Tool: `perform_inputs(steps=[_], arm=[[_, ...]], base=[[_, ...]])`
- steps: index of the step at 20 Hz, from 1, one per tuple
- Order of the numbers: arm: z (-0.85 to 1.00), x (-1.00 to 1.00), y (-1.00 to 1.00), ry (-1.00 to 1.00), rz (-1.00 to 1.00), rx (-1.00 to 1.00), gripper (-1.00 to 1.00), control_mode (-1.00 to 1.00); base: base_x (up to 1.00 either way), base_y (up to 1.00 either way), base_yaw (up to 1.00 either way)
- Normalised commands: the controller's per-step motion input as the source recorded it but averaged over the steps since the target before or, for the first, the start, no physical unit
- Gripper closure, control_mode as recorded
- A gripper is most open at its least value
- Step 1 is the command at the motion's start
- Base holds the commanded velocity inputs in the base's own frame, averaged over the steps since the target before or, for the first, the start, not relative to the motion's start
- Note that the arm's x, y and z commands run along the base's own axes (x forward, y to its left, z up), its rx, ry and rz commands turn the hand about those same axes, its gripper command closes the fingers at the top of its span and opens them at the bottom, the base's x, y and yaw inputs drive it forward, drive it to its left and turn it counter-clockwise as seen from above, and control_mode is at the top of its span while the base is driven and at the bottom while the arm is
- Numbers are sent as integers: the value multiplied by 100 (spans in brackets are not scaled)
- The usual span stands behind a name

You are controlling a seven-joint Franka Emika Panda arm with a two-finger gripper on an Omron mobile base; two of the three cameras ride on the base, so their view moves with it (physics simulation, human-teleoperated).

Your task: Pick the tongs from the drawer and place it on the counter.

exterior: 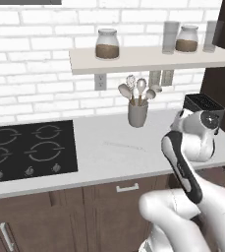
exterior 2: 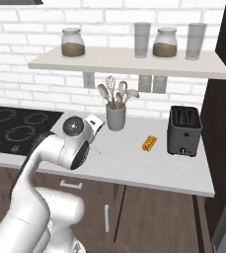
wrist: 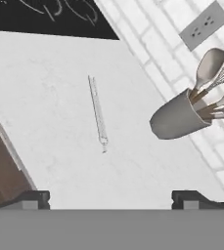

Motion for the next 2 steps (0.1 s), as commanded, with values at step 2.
perform_inputs(steps=[2], arm=[[11,-74,-26,-17,0,8,-100,-100]], base=[[0,0,0]])
